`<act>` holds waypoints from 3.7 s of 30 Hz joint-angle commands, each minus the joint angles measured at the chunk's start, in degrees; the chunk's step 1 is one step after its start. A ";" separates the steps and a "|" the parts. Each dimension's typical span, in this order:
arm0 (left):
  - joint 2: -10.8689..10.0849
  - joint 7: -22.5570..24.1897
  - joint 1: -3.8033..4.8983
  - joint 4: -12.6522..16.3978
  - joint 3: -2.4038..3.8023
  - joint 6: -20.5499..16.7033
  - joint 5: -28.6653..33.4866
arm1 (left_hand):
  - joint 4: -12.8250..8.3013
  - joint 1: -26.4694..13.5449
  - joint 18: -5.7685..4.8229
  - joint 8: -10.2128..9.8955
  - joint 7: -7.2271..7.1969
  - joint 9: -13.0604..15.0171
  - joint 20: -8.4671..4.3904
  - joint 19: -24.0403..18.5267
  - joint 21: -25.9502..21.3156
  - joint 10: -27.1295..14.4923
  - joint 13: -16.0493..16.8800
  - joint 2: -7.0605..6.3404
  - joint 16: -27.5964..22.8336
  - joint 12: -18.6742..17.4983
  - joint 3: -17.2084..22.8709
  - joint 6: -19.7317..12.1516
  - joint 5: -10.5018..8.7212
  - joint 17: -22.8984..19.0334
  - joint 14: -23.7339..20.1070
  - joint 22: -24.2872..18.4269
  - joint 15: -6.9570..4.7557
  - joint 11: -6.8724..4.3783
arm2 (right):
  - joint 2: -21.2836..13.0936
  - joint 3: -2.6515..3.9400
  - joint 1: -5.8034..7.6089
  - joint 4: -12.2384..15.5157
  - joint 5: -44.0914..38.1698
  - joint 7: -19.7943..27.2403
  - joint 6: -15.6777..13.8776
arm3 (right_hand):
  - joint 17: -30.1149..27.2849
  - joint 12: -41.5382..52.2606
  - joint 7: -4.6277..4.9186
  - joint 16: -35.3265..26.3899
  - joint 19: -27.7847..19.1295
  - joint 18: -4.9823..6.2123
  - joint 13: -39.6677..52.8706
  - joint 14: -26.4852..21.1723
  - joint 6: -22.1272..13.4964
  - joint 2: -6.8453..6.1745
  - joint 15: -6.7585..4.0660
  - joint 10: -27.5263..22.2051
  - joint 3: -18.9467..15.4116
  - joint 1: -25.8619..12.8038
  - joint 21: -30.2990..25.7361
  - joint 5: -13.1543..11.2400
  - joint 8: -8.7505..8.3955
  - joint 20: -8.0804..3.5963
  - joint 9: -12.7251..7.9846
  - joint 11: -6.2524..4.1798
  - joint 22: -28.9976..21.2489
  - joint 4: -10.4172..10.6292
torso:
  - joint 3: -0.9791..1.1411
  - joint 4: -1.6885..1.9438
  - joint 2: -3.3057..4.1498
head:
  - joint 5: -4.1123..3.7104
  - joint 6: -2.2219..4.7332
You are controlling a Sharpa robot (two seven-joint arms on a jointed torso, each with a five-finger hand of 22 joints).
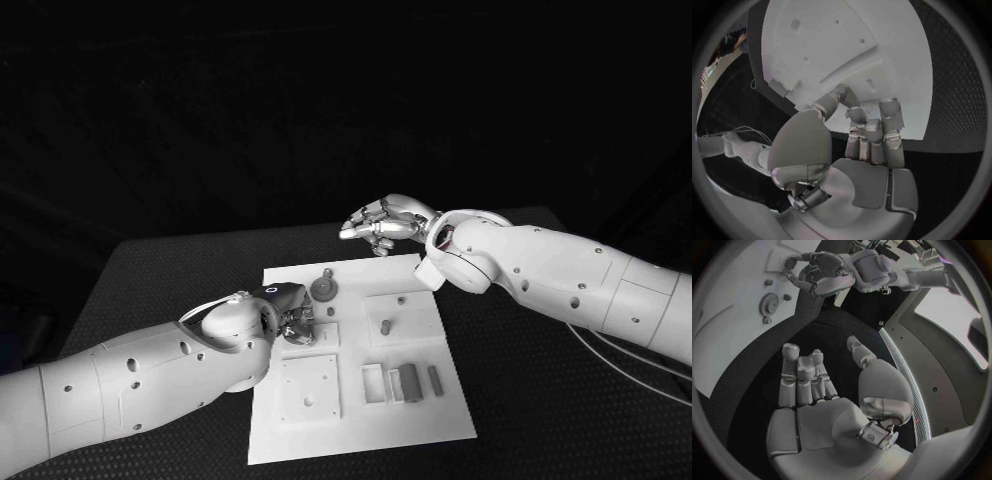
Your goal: Assemble the parts on the task board
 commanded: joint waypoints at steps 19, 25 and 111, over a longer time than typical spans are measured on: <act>0.40 0.36 -0.73 0.37 -0.26 1.09 0.96 | -0.60 0.87 1.73 5.32 1.97 8.48 -0.35 -0.48 -0.32 -0.15 0.01 -1.79 -0.27 -0.56 -0.37 1.21 -0.28 -0.01 0.36 1.01 -0.62 0.40 | -0.07 0.02 -0.03 -0.01 -0.39 -0.02 1.20 | -0.09 0.28 0.34 0.18 0.10 1.68 -0.11 -0.23 -0.13 0.35 -0.24 0.15 -0.37 -0.27 -0.36 0.11 0.23 -0.51 0.06 -0.34 0.59 -0.09 | -0.05 0.01 0.00 | -0.19 -0.14; 0.27 0.04 -0.76 0.48 -0.26 0.94 0.95 | -0.35 0.52 1.71 5.25 2.09 8.57 -0.35 -0.46 -0.45 -0.30 -0.01 -2.54 -0.37 -0.63 -0.61 0.99 -0.29 -0.04 0.33 0.95 -0.52 0.50 | -0.10 0.02 -0.04 -0.04 -0.39 -0.02 1.22 | -0.10 0.28 0.34 0.18 0.10 1.68 -0.12 -0.23 -0.14 0.34 -0.24 0.14 -0.38 -0.31 -0.37 0.11 0.22 -0.51 0.06 -0.34 0.60 -0.07 | -0.05 0.03 0.00 | -0.21 -0.09; 0.18 0.99 -0.79 -2.02 -0.19 -3.42 -0.40 | -2.50 3.68 1.99 4.54 3.09 9.33 0.25 -0.31 -1.32 -0.47 0.05 -0.42 -0.72 -0.69 -0.48 -1.95 -0.36 -0.07 0.32 1.04 0.39 1.45 | -0.11 0.02 -0.16 -0.08 -0.39 -0.04 1.07 | -0.18 0.40 0.36 0.21 0.12 1.68 -0.32 -0.26 -0.19 0.34 -0.22 0.09 -0.31 -0.44 -0.46 0.11 0.17 -0.51 0.09 -0.32 0.62 -0.01 | -0.02 0.02 0.00 | -0.45 -0.31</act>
